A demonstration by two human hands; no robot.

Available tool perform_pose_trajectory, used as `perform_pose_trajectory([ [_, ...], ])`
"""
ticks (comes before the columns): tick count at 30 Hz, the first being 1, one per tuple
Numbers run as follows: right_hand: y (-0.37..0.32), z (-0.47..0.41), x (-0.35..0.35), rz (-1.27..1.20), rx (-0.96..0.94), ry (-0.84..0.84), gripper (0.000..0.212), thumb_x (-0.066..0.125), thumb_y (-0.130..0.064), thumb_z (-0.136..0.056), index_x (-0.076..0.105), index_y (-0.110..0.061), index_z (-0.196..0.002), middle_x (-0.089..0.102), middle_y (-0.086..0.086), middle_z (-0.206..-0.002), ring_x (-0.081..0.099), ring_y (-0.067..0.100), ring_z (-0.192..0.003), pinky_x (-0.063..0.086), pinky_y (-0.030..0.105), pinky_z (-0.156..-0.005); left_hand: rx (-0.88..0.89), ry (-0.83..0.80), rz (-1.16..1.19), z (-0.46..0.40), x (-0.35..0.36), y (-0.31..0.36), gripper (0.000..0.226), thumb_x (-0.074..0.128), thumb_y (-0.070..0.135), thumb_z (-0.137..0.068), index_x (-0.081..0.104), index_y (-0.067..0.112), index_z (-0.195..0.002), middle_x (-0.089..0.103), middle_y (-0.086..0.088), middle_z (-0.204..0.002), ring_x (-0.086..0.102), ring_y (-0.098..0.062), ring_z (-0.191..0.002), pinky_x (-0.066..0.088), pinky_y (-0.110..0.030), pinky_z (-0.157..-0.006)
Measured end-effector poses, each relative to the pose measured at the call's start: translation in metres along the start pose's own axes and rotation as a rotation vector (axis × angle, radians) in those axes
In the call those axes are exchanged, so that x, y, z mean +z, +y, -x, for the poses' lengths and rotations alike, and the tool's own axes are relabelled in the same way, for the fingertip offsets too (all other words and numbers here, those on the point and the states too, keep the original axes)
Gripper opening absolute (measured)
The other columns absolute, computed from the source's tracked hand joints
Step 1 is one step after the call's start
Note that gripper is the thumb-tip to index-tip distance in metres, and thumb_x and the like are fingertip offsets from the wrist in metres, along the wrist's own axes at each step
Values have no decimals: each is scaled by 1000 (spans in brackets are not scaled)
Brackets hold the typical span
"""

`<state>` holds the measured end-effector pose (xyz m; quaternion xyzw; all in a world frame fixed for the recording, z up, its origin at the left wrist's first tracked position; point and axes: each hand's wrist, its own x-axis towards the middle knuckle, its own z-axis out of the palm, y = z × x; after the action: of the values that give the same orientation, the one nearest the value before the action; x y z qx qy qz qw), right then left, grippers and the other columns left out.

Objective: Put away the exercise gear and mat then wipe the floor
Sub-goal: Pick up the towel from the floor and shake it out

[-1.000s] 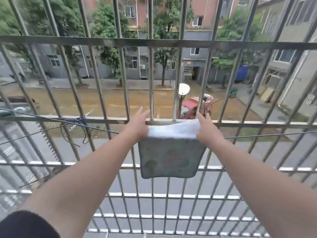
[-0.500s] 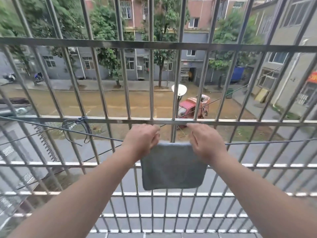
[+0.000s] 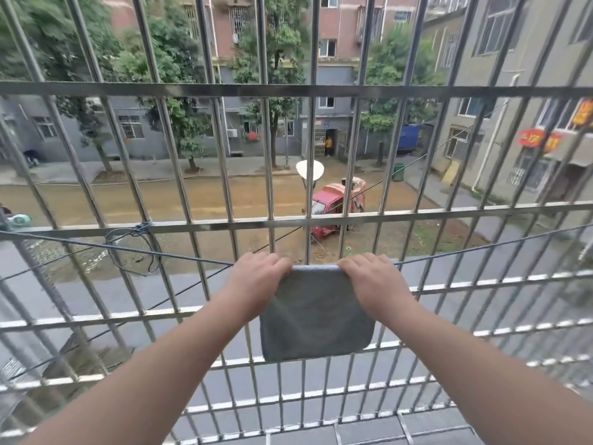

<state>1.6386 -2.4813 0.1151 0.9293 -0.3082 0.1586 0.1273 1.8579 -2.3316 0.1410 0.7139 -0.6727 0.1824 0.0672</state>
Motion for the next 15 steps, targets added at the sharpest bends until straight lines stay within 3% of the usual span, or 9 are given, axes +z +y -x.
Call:
perform_pose_trajectory([
  [4, -11, 4, -12, 23, 105, 18, 43, 49, -18, -91, 51, -27, -133, 64, -2, -119, 56, 26, -115, 35, 50, -108, -49, 37, -18, 0, -8, 6, 34, 40, 27, -99, 49, 27, -131, 61, 1, -120, 53, -27, -114, 33, -42, -98],
  [6, -20, 12, -23, -16, 177, 45, 48, 46, -29, -96, 43, -28, -144, 55, -2, -140, 45, 24, -134, 26, 56, -115, -71, 52, 10, -2, -12, 13, 44, 41, 35, -99, 41, 29, -143, 53, 0, -140, 42, -27, -133, 23, -50, -114],
  [9, -29, 38, -40, -74, 267, 69, 56, 39, -35, -98, 28, -29, -153, 30, 0, -160, 21, 22, -149, 18, 51, -120, -44, 80, 82, 1, -21, 32, 56, 41, 35, -97, 26, 31, -151, 30, 0, -158, 14, -24, -150, 6, -53, -121],
  [12, -34, 86, -55, -100, 334, 49, 62, 38, -36, -96, 21, -29, -155, 18, 1, -164, 13, 22, -151, 18, 48, -121, 49, 96, 175, 15, -24, 59, 59, 41, 37, -96, 24, 31, -153, 25, 1, -161, 12, -22, -150, 8, -48, -122],
  [15, -32, 146, -64, -96, 432, -7, 65, 31, -41, -96, 12, -31, -157, 7, 2, -166, 5, 21, -152, 11, 44, -123, 69, 4, 248, 28, -11, 93, 61, 37, 45, -98, 15, 34, -154, 15, 2, -164, 3, -21, -151, 4, -47, -123],
])
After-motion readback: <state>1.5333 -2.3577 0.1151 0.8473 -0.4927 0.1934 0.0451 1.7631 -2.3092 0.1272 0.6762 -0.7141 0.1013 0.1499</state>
